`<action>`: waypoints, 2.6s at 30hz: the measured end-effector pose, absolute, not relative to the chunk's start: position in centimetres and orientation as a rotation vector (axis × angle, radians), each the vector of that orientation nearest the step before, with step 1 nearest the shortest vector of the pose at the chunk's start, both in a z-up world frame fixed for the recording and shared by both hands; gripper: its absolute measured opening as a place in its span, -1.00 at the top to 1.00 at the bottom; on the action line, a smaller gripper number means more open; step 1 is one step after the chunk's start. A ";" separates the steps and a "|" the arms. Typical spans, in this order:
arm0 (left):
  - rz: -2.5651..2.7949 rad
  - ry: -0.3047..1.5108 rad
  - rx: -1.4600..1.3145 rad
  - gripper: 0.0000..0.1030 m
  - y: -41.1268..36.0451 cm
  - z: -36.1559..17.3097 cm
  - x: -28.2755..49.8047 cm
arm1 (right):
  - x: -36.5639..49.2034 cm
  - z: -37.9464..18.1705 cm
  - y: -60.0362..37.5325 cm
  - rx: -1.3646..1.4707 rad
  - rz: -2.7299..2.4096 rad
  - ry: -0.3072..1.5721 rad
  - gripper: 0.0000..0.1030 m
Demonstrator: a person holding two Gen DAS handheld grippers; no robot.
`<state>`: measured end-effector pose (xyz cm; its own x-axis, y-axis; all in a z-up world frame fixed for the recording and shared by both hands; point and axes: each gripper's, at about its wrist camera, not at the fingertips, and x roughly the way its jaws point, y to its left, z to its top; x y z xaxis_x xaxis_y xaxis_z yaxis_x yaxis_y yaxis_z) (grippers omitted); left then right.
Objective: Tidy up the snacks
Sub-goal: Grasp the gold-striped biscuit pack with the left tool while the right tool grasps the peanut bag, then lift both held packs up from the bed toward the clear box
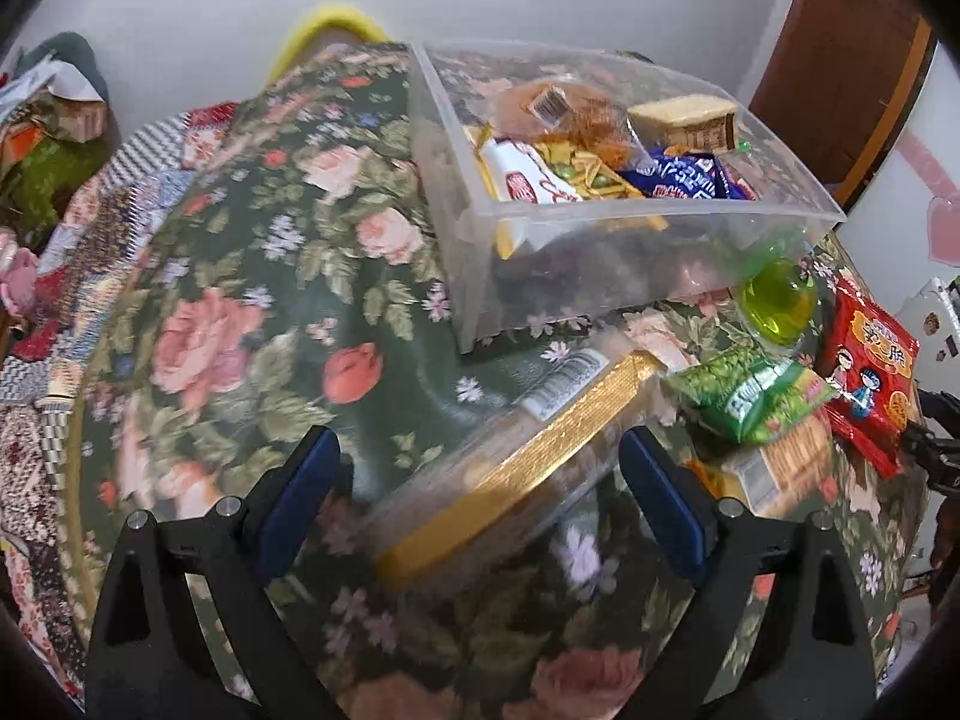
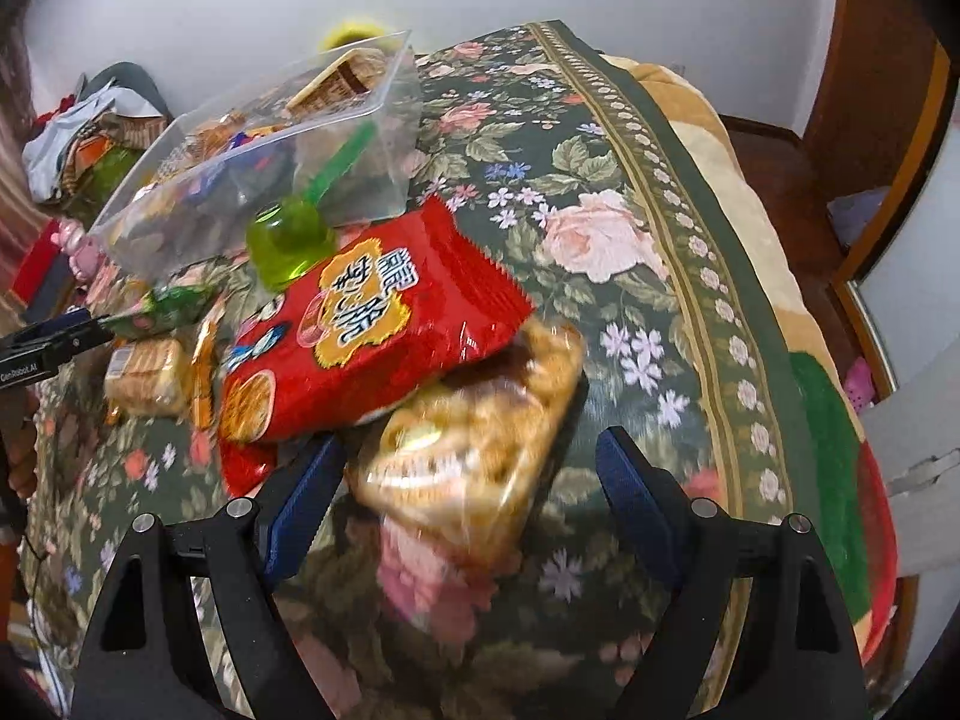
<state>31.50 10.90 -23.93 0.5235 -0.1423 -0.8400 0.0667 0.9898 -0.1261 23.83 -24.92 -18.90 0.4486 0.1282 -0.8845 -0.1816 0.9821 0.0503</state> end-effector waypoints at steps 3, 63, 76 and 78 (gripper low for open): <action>-0.172 1.008 -0.106 -0.68 10.5 -24.2 31.3 | 23.7 -19.0 -24.7 -0.092 0.180 1.067 -0.60; -0.144 0.804 -0.057 0.31 6.6 -14.5 23.4 | 22.3 -13.3 -24.6 -0.092 0.251 0.912 0.84; -0.130 0.836 -0.079 0.31 7.0 -15.6 22.2 | 19.8 -14.4 -25.8 -0.024 0.293 0.970 -0.48; -0.125 0.838 -0.083 0.31 7.1 -15.6 21.9 | 19.8 -14.6 -24.8 -0.022 0.330 0.970 -0.67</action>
